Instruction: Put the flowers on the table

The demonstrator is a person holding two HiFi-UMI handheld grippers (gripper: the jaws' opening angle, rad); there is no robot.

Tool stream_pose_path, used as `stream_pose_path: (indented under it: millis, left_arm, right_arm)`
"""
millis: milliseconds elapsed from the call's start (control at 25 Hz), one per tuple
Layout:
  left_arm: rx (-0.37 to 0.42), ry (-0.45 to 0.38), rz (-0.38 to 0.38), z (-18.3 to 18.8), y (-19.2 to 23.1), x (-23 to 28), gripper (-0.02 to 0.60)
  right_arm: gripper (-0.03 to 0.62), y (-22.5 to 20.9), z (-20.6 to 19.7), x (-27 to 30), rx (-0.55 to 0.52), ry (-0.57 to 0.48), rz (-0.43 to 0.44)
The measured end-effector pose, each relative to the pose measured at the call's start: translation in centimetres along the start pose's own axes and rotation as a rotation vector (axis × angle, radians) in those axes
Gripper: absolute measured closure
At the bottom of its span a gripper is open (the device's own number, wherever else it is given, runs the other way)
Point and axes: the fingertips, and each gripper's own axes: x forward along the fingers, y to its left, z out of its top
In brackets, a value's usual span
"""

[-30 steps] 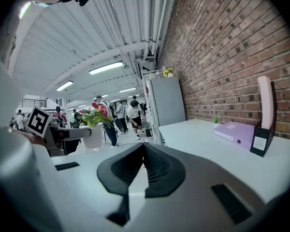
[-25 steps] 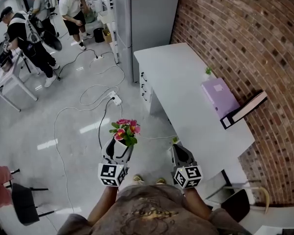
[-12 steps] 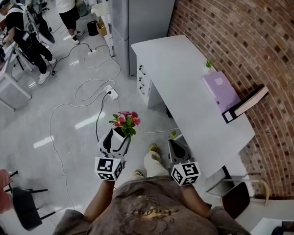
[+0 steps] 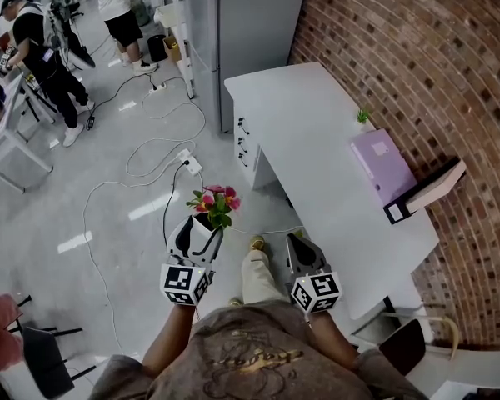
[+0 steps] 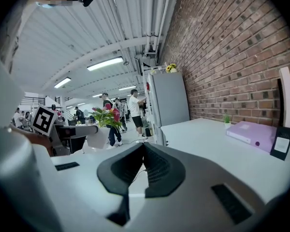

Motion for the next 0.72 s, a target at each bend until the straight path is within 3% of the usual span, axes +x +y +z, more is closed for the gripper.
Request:
stream_pose_path:
  millis: [720]
  left_arm:
    - [0.009, 0.0, -0.002, 4.3, 4.8, 17.1, 0.259]
  right_arm:
    - [0.592, -10.0, 7.1, 14.5, 0.004, -0.015, 0.004]
